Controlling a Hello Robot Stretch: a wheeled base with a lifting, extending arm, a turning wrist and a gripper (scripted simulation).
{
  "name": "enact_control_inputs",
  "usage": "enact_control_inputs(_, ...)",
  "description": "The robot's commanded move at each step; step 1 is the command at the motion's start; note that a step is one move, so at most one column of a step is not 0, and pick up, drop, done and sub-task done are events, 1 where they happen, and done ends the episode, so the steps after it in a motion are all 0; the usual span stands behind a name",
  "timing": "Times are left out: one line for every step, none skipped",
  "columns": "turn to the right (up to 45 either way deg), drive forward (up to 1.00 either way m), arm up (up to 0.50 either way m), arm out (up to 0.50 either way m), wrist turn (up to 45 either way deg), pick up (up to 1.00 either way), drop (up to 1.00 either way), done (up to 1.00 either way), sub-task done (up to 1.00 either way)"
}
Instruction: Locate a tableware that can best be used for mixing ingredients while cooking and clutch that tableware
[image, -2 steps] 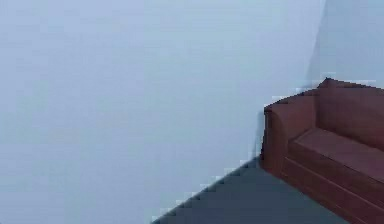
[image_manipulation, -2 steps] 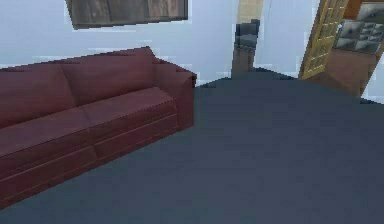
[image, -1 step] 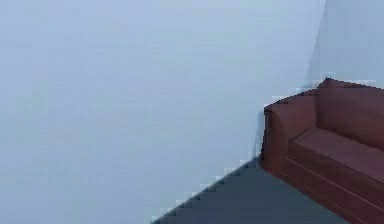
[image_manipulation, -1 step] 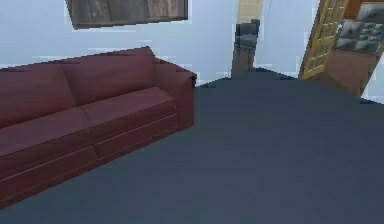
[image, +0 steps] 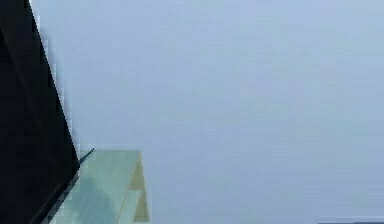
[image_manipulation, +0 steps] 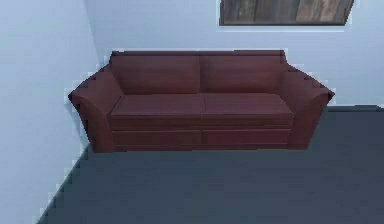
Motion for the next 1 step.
enact_control_inputs(0.0,0.25,0.0,0.0,0.0,0.0,0.0,0.0,0.0)
